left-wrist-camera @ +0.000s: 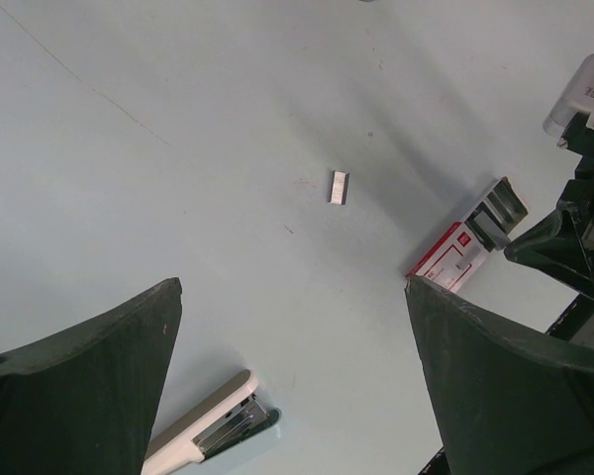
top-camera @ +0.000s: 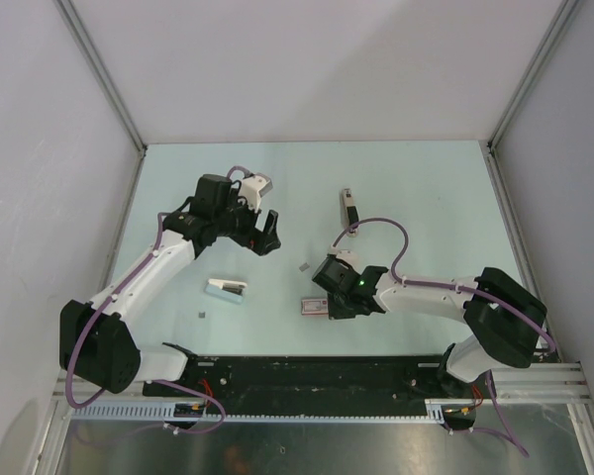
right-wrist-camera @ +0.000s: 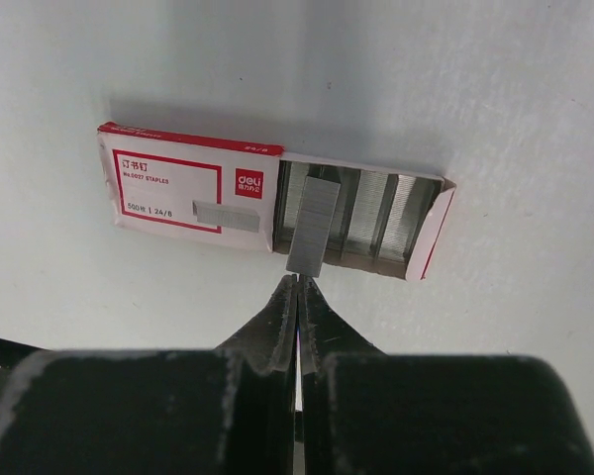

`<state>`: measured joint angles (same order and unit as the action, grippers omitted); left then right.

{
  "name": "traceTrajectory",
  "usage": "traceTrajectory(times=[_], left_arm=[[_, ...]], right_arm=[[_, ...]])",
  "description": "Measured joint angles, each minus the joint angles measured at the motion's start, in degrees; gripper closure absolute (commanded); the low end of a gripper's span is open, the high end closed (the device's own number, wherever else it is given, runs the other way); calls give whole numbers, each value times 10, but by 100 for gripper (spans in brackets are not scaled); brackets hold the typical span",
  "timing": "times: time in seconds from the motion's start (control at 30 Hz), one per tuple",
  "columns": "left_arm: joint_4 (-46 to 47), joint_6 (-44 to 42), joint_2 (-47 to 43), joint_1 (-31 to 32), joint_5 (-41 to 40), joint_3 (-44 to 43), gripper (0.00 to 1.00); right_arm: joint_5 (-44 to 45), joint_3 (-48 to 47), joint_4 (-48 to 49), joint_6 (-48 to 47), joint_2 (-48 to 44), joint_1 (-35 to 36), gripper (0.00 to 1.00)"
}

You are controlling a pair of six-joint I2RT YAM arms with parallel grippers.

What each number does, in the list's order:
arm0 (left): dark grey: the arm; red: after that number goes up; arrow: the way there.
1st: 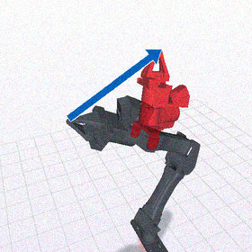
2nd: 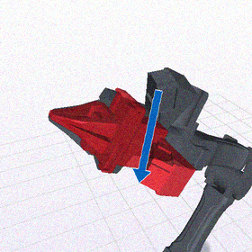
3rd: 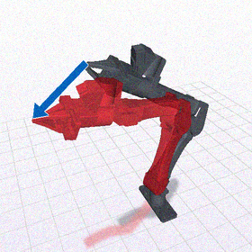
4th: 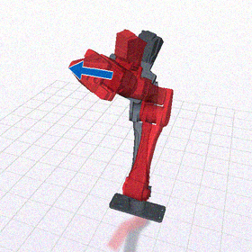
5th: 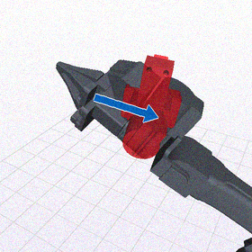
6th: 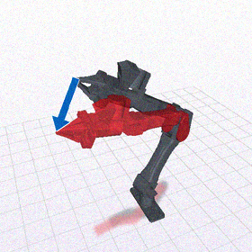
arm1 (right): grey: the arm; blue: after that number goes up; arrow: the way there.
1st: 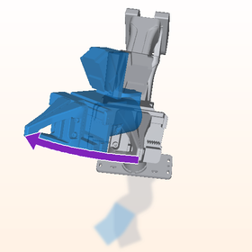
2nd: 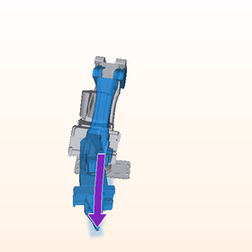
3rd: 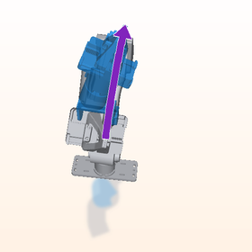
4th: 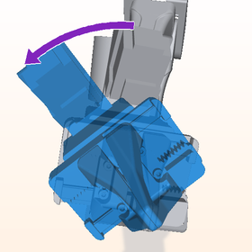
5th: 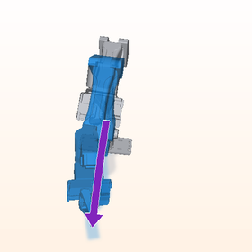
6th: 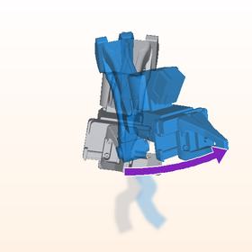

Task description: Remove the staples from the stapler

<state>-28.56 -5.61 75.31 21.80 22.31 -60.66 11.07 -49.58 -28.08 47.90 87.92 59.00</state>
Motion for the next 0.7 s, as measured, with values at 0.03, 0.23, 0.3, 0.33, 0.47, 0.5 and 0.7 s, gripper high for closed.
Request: traceTrajectory(times=[0.03,0.23,0.3,0.33,0.47,0.5,0.7], left_arm=[[0,0,0,0,1,0,1],[-2,0,0,0,5,0,1],[-2,0,0,0,6,0,1],[-2,0,0,0,7,0,1],[-3,0,0,0,9,0,1],[-3,0,0,0,9,0,1],[-3,0,0,0,17,1,0]], right_arm=[[0,0,0,0,0,0,100],[0,0,2,-2,0,-2,100],[1,0,2,-2,0,-3,100],[1,0,2,-2,0,-3,100],[6,0,2,-2,0,-4,100],[7,0,2,-2,0,-4,100],[11,0,9,-2,-3,-4,100]])
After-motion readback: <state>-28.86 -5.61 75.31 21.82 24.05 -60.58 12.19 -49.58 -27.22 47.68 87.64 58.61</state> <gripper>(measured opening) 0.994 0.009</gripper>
